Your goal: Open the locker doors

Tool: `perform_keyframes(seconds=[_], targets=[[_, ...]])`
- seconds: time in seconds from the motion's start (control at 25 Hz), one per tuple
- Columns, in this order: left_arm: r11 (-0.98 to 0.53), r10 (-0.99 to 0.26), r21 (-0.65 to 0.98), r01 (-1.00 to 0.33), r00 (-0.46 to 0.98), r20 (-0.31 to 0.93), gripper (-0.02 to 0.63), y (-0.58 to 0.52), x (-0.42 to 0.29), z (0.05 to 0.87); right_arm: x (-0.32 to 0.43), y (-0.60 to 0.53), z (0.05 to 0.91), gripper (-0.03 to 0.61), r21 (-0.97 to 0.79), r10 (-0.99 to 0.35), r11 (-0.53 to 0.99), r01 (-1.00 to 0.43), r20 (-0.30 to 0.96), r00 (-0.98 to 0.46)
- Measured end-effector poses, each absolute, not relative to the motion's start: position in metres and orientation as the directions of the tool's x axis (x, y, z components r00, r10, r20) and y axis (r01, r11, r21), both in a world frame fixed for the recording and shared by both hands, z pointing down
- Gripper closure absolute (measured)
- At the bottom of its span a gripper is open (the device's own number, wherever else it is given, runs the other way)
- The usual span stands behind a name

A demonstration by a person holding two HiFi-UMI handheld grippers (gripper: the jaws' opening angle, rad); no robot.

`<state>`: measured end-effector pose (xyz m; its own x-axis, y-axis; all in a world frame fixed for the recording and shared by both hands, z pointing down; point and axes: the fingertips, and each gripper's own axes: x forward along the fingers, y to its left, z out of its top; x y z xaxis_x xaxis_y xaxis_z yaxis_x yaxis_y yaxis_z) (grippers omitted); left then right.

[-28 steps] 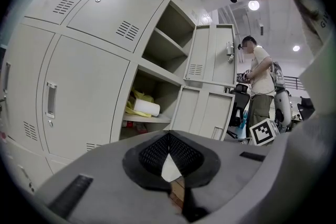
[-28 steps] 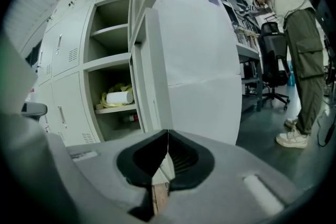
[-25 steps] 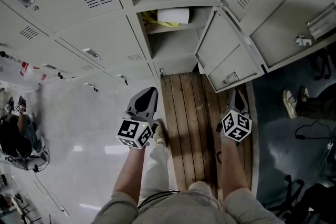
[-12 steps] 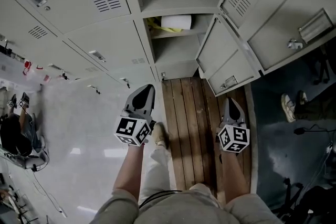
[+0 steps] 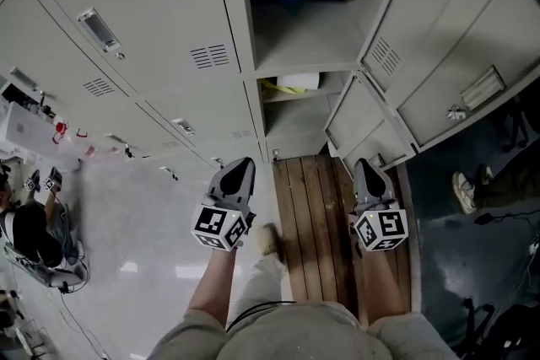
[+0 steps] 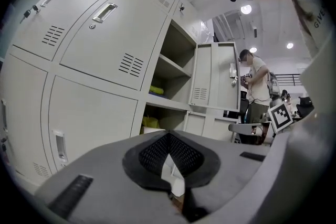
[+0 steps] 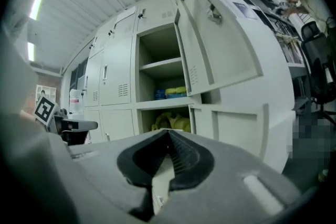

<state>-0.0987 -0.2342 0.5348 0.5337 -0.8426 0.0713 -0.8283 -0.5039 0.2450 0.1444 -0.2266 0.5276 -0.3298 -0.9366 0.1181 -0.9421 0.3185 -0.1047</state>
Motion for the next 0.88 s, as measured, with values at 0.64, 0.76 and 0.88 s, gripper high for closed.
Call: perform_keyframes(seconds=[0.64,0.76,0.88], targets=[[-0.489,-0.866,0.207,-0.847,0.501,0.004,0.615,-0.231,-0.129,0.462,0.104,-0.228,0.457,0.58,-0.081,-0.9,0.431,-0.899,0.034,-0.435],[-0.455,-0.884,0.22,-0.863,0.467,0.002,0.615,-0.211,-0.13,0.45,0.105,-0.213,0.445,0.58,-0.09,-0.88,0.468,-0.879,0.037,-0.473],[-0.42,-0.902,0.237,-0.876,0.433,0.0,0.615,-0.191,-0.128,0.437,0.106,-0.199,0.427,0.58,-0.09,-0.856,0.512,-0.854,0.029,-0.516]])
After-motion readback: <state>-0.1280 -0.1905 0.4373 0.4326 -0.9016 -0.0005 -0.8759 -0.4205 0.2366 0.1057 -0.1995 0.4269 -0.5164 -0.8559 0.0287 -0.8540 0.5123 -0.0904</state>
